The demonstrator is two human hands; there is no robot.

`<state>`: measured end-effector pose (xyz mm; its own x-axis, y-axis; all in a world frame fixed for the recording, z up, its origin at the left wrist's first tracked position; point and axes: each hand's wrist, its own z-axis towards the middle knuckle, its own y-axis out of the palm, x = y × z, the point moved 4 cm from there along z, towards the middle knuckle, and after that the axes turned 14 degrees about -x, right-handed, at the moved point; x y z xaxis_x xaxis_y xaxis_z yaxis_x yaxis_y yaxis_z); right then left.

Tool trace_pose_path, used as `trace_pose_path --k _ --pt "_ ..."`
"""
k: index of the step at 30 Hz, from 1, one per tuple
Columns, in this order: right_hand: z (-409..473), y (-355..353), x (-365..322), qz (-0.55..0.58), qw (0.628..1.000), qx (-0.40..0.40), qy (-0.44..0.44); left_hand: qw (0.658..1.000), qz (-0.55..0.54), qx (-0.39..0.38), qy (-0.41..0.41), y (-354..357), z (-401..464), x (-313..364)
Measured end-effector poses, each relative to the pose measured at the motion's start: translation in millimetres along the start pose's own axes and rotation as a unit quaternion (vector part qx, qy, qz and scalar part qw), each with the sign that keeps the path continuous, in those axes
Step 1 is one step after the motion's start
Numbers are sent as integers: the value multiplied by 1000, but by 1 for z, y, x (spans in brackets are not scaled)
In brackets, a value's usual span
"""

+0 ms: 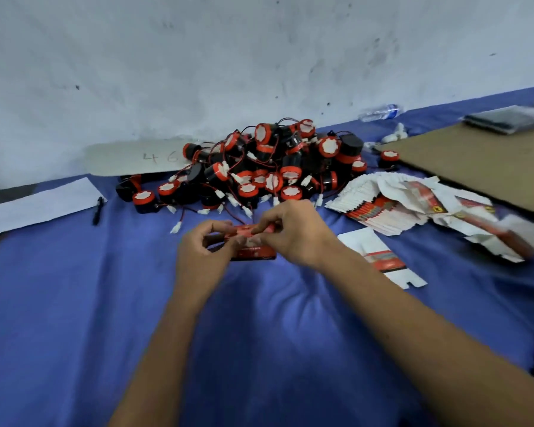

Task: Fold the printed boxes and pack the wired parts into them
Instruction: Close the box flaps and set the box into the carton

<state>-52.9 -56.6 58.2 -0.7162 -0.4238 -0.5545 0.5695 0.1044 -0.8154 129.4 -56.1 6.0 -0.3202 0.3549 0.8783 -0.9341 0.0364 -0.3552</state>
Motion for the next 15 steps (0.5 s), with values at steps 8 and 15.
trace_pose_path --k 8,15 --pt "-210 -203 39 -130 938 220 234 954 -195 -163 156 221 33 191" --pt "-409 -271 74 -190 800 286 492 881 -85 -411 219 397 -30 301"
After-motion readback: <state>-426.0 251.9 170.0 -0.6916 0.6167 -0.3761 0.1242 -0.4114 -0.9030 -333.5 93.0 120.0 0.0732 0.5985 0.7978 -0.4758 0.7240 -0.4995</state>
